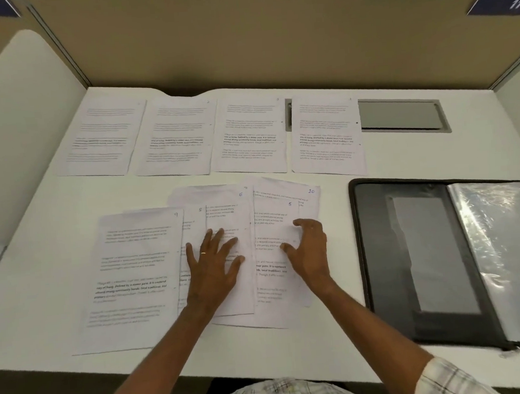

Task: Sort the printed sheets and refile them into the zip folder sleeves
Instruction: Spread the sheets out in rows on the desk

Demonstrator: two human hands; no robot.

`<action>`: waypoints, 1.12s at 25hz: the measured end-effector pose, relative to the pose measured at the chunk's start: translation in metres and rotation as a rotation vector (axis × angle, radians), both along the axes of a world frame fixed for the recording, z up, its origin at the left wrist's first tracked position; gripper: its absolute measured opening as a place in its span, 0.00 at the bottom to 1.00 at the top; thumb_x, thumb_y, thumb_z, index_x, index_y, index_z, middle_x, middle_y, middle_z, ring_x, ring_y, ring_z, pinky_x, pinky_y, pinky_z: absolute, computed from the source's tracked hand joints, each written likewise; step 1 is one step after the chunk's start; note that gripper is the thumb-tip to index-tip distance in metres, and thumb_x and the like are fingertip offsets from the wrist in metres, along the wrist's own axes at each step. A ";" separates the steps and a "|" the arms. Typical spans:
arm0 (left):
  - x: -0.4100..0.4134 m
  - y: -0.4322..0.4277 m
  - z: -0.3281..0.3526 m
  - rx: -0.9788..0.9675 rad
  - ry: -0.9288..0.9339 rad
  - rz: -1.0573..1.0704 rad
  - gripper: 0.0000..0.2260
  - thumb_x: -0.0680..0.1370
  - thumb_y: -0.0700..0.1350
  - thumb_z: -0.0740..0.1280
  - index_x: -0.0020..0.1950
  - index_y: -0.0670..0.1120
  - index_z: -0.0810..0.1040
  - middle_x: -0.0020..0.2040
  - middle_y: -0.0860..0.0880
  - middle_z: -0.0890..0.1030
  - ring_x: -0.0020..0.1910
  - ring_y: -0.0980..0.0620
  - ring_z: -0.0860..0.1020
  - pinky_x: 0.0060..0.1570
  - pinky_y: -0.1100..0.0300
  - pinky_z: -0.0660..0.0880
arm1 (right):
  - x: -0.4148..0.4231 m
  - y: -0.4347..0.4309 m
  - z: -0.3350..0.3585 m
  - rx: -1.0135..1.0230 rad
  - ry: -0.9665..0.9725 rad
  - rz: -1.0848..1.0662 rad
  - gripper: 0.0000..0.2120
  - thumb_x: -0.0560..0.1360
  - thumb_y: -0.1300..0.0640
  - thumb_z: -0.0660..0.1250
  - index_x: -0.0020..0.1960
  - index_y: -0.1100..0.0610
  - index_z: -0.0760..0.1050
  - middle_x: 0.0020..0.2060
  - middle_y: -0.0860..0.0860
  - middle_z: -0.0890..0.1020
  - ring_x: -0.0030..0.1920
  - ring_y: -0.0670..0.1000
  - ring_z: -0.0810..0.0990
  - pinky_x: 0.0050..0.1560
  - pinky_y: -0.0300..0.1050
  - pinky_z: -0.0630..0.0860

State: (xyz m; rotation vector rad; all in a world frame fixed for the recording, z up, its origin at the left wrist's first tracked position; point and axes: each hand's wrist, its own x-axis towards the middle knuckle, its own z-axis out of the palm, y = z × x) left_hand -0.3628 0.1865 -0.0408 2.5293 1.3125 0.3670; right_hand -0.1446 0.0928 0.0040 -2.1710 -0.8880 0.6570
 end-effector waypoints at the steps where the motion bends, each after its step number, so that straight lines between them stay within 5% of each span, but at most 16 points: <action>1: -0.001 0.000 -0.001 0.023 -0.003 -0.030 0.22 0.81 0.61 0.61 0.73 0.54 0.74 0.80 0.49 0.66 0.82 0.49 0.58 0.78 0.33 0.48 | -0.001 0.004 0.002 -0.026 0.018 -0.038 0.29 0.73 0.60 0.77 0.70 0.57 0.69 0.67 0.53 0.70 0.66 0.53 0.70 0.64 0.36 0.62; 4: -0.002 0.005 -0.005 0.086 -0.008 -0.135 0.22 0.83 0.54 0.60 0.76 0.50 0.71 0.82 0.46 0.64 0.83 0.46 0.57 0.79 0.35 0.52 | -0.004 0.019 0.005 -0.085 0.077 -0.160 0.34 0.72 0.62 0.78 0.73 0.57 0.66 0.64 0.55 0.72 0.62 0.54 0.76 0.63 0.45 0.74; 8: 0.009 0.014 -0.006 0.096 -0.020 -0.476 0.28 0.78 0.35 0.62 0.79 0.49 0.70 0.82 0.45 0.63 0.83 0.45 0.56 0.79 0.36 0.55 | -0.010 0.031 0.012 -0.115 0.150 -0.285 0.30 0.71 0.62 0.78 0.69 0.58 0.69 0.58 0.55 0.78 0.53 0.54 0.80 0.55 0.45 0.77; 14: 0.012 0.018 -0.011 0.060 0.073 -0.546 0.23 0.85 0.52 0.52 0.77 0.49 0.72 0.80 0.48 0.67 0.81 0.47 0.62 0.75 0.32 0.61 | -0.028 0.015 0.020 -0.223 0.201 -0.235 0.19 0.75 0.55 0.76 0.62 0.57 0.75 0.55 0.52 0.83 0.53 0.53 0.83 0.55 0.49 0.81; 19: 0.008 0.016 -0.011 0.027 0.045 -0.532 0.25 0.86 0.55 0.51 0.79 0.48 0.69 0.81 0.49 0.65 0.81 0.49 0.60 0.76 0.33 0.59 | -0.038 -0.008 0.023 -0.126 0.280 -0.272 0.14 0.74 0.57 0.77 0.58 0.57 0.79 0.51 0.52 0.86 0.49 0.53 0.86 0.54 0.53 0.83; 22: 0.000 0.018 -0.010 0.044 0.053 -0.539 0.25 0.86 0.56 0.52 0.81 0.48 0.66 0.81 0.49 0.64 0.82 0.50 0.59 0.76 0.33 0.58 | -0.023 -0.012 0.036 0.026 0.484 -0.363 0.09 0.74 0.60 0.77 0.54 0.58 0.82 0.47 0.54 0.88 0.48 0.56 0.88 0.55 0.58 0.84; 28: -0.003 0.022 -0.003 0.041 0.018 -0.511 0.24 0.86 0.57 0.55 0.78 0.48 0.71 0.79 0.50 0.70 0.80 0.50 0.64 0.77 0.34 0.57 | 0.016 -0.024 0.067 0.127 0.606 -0.362 0.11 0.76 0.61 0.75 0.57 0.63 0.82 0.49 0.59 0.87 0.49 0.61 0.87 0.54 0.59 0.83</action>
